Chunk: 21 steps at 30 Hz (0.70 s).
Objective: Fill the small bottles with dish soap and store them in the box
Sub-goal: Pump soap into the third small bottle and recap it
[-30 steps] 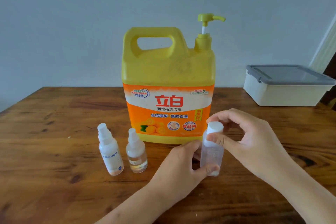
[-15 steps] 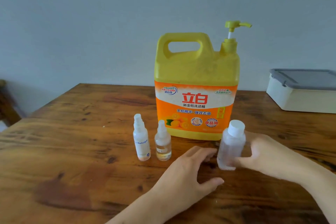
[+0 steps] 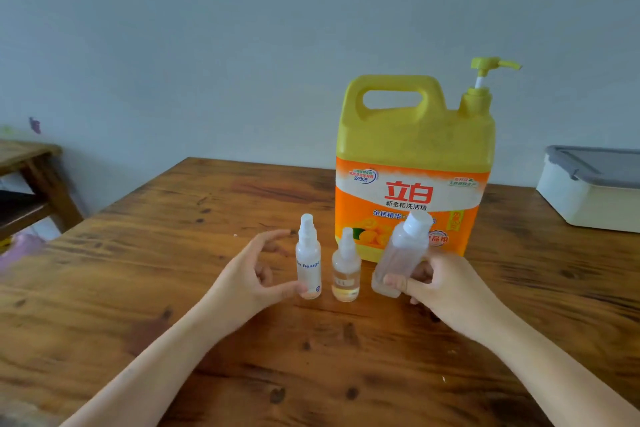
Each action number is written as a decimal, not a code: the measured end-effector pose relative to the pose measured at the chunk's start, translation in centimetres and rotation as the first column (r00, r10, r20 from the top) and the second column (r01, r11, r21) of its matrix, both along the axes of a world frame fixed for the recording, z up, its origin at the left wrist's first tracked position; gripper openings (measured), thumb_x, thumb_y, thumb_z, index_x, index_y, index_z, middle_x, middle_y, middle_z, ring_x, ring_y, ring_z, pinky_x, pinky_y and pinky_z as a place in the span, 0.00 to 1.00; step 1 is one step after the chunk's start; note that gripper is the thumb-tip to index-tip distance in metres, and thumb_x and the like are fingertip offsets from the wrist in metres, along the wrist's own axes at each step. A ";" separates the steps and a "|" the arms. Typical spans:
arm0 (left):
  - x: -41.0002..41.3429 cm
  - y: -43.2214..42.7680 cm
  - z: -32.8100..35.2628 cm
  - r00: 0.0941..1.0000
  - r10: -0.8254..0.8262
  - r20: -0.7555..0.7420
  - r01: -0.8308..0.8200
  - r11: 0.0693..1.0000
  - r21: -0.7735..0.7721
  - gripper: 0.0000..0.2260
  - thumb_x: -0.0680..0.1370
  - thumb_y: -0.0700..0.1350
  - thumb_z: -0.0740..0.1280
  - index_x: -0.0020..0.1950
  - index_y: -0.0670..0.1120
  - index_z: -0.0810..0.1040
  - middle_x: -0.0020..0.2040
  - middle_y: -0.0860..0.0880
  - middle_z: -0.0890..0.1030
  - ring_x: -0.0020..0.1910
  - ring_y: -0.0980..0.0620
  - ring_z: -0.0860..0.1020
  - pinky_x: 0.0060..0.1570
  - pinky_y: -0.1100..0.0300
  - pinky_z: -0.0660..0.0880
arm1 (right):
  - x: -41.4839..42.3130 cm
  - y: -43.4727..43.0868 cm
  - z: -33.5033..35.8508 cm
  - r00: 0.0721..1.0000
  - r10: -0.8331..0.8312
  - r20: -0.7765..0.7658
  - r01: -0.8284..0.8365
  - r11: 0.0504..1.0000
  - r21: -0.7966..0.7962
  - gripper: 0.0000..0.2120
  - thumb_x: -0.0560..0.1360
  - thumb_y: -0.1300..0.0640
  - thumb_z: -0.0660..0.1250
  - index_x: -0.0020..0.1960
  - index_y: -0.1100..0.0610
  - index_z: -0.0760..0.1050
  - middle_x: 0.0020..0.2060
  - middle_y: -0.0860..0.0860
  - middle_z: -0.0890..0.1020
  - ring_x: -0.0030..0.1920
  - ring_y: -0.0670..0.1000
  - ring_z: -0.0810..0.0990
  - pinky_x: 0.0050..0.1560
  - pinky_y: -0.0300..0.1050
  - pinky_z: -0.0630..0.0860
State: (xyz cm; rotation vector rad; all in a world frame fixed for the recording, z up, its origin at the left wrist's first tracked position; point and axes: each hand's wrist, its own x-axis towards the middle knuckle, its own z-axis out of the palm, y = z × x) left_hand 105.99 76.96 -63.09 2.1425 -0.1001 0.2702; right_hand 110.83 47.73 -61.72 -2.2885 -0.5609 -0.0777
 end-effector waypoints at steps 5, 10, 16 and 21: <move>2.8 -1.6 -0.2 0.974 -0.160 -0.163 0.177 0.980 0.096 0.30 0.62 0.67 0.76 0.62 0.63 0.76 0.48 0.64 0.83 0.43 0.63 0.80 0.43 0.69 0.74 | 0.1 2.1 -1.1 0.996 0.084 -0.004 -0.084 0.996 0.015 0.23 0.65 0.29 0.64 0.58 0.33 0.68 0.52 0.34 0.78 0.37 0.38 0.81 0.35 0.29 0.74; 4.0 -3.2 -0.3 0.970 -0.205 -0.132 0.219 0.971 0.099 0.16 0.65 0.64 0.75 0.49 0.62 0.80 0.46 0.65 0.84 0.45 0.63 0.82 0.39 0.75 0.74 | 0.4 2.1 -2.3 0.996 0.088 0.034 -0.089 0.995 0.037 0.29 0.66 0.30 0.67 0.65 0.37 0.69 0.60 0.30 0.73 0.60 0.33 0.71 0.55 0.30 0.67; 4.6 -5.3 -0.8 0.965 -0.232 -0.119 0.242 0.967 0.079 0.19 0.63 0.67 0.74 0.49 0.60 0.81 0.46 0.66 0.84 0.45 0.64 0.82 0.40 0.70 0.76 | 0.0 -0.4 -1.6 0.997 0.074 0.020 -0.074 0.997 0.019 0.21 0.66 0.31 0.69 0.57 0.24 0.67 0.55 0.19 0.71 0.57 0.25 0.68 0.48 0.18 0.67; 4.7 -7.8 -0.6 0.947 -0.300 -0.112 0.308 0.949 0.063 0.18 0.64 0.65 0.75 0.50 0.60 0.81 0.46 0.66 0.83 0.46 0.65 0.82 0.41 0.72 0.75 | -0.8 -3.2 -1.1 0.999 0.038 -0.024 -0.039 0.999 -0.022 0.20 0.63 0.28 0.69 0.53 0.21 0.67 0.49 0.17 0.72 0.52 0.24 0.71 0.43 0.19 0.68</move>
